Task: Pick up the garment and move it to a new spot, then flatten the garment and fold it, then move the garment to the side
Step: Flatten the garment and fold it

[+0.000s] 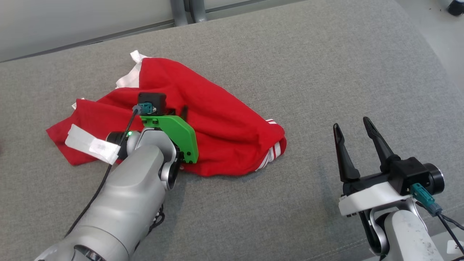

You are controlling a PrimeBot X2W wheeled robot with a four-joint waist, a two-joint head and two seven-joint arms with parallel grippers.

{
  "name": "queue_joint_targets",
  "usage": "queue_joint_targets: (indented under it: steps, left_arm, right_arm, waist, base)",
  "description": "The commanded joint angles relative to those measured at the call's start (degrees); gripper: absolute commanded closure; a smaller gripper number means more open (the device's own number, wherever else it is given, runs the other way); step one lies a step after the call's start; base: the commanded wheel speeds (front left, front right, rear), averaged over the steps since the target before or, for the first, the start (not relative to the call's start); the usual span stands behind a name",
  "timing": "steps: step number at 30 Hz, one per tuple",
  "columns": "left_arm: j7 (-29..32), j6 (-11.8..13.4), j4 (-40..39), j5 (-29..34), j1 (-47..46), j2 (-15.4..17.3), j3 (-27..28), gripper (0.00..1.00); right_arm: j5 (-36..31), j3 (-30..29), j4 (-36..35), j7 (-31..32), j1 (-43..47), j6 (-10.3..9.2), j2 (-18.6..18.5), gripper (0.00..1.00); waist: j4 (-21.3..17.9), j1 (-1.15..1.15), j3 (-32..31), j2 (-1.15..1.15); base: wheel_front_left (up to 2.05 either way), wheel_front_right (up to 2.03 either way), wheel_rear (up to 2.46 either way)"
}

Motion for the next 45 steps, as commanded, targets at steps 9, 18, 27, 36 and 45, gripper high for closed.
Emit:
queue_joint_targets:
  steps: [9, 18, 27, 36, 45]
  left_arm:
    - [-7.5, 3.9, 2.1, 7.1, -9.3, 2.4, -3.0, 1.0]
    - [-8.8, 8.5, 1.0, 14.2, -18.9, 6.4, -4.0, 1.0]
    - [-8.8, 11.4, 0.2, 19.4, -18.9, 10.1, -2.9, 1.0]
    - [-8.8, 13.6, -3.8, 20.7, -17.3, 10.8, 2.8, 0.0]
    - [-8.8, 11.9, -10.5, 23.1, -12.8, 8.4, 7.5, 0.0]
  right_arm:
    - [0.9, 0.0, -0.6, -0.2, -1.5, 0.03, -0.2, 0.0]
    - [1.6, 0.9, -0.9, -0.2, -3.4, 0.03, -0.2, 0.0]
    - [2.7, 1.8, -1.0, -0.2, -5.0, 0.03, -0.1, 0.0]
    - [2.5, 2.6, -0.7, -0.2, -5.8, 0.03, -0.1, 0.0]
    - [1.6, 2.9, 0.4, -0.2, -5.1, 0.02, -0.2, 0.0]
  waist:
    - [-1.4, 0.0, 3.2, 0.57]
    - [-4.3, 0.0, 7.0, 0.57]
    - [-6.2, 0.0, 10.0, 0.57]
    - [-4.7, 0.0, 10.4, 0.57]
    - [0.7, 0.0, 6.9, 0.57]
  base:
    - [0.0, 0.0, 0.0]
    - [0.0, 0.0, 0.0]
    - [0.0, 0.0, 0.0]
    - [0.0, 0.0, 0.0]
    - [0.0, 0.0, 0.0]
